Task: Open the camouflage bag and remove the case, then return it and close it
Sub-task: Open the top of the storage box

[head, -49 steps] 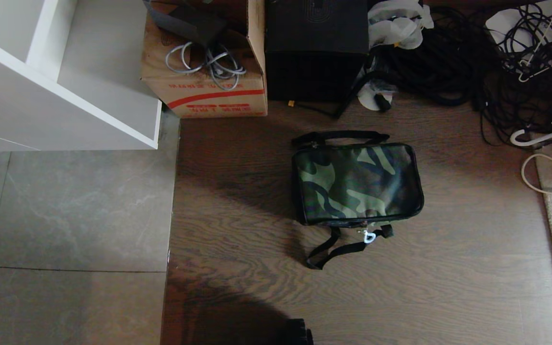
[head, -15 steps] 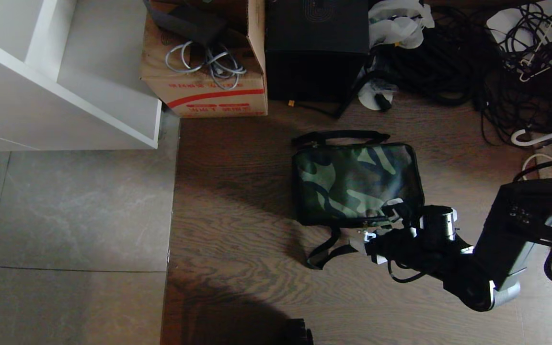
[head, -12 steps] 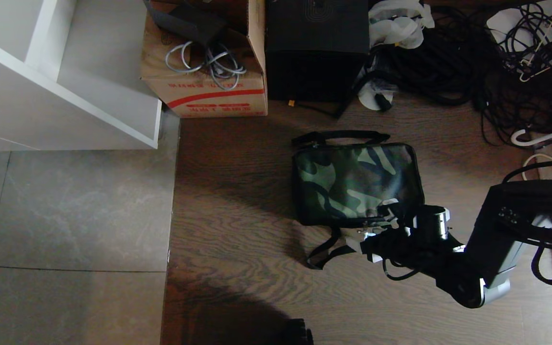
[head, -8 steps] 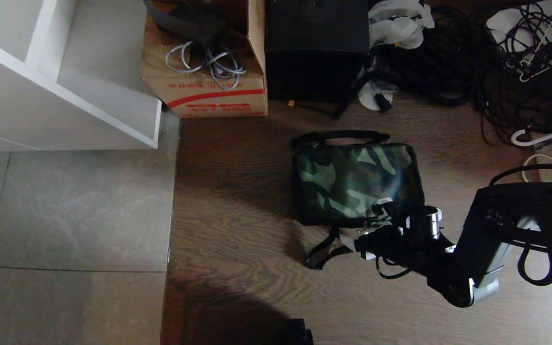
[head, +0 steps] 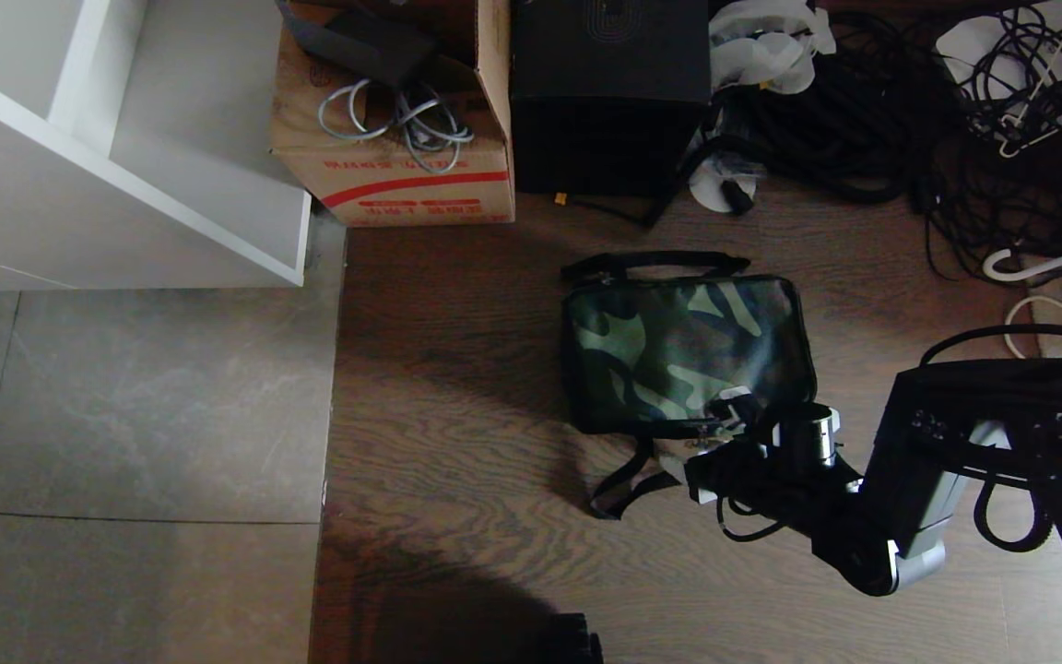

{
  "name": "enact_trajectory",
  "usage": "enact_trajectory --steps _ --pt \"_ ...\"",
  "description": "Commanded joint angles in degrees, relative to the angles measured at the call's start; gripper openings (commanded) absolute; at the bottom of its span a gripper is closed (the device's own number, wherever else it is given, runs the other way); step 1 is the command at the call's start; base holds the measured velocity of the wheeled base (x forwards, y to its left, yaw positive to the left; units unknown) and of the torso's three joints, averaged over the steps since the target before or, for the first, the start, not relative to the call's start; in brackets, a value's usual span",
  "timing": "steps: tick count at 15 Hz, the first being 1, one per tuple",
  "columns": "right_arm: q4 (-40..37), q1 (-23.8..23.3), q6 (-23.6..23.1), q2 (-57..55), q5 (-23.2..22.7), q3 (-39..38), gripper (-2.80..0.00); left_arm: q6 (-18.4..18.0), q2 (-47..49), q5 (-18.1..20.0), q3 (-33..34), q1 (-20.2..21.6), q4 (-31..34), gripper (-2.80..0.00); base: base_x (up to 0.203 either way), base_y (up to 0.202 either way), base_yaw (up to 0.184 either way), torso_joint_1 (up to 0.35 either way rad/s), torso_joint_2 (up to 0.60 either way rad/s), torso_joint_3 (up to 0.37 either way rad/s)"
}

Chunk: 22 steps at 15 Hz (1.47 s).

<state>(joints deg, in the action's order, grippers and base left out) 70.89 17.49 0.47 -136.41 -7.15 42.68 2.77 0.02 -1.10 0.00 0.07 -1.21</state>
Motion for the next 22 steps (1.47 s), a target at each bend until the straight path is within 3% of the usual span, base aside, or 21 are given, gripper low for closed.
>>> enact_trajectory --steps 1,9,13,15,19,22 --pt "0.39 0.08 -0.47 -0.96 0.73 0.82 -2.80 0.05 -0.02 -0.05 0.62 0.01 -0.11 -2.80 0.000 0.000 0.000 0.000 0.00 0.000" --pt "2.15 0.34 -0.64 0.26 0.74 -0.57 -2.80 0.05 -0.02 -0.05 0.62 0.01 -0.02 -2.80 0.000 0.000 0.000 0.000 0.00 0.000" --pt "1.32 0.12 -0.72 5.24 -0.97 -5.97 -2.80 0.05 -0.02 -0.05 0.62 0.01 -0.02 -2.80 0.000 0.000 0.000 0.000 0.00 0.000" --pt "-0.54 -1.15 -2.29 7.48 -4.53 -7.61 -2.80 0.05 -0.02 -0.05 0.62 0.01 -0.02 -2.80 0.000 0.000 0.000 0.000 0.00 0.000" --pt "-5.15 -3.08 -6.54 8.71 -5.33 -8.40 -2.80 0.05 -0.02 -0.05 0.62 0.01 -0.02 -2.80 0.000 0.000 0.000 0.000 0.00 0.000" --pt "-4.72 -3.04 -6.53 6.59 -5.14 -7.45 -2.80 0.05 -0.02 -0.05 0.62 0.01 -0.11 -2.80 0.000 0.000 0.000 0.000 0.00 0.000"
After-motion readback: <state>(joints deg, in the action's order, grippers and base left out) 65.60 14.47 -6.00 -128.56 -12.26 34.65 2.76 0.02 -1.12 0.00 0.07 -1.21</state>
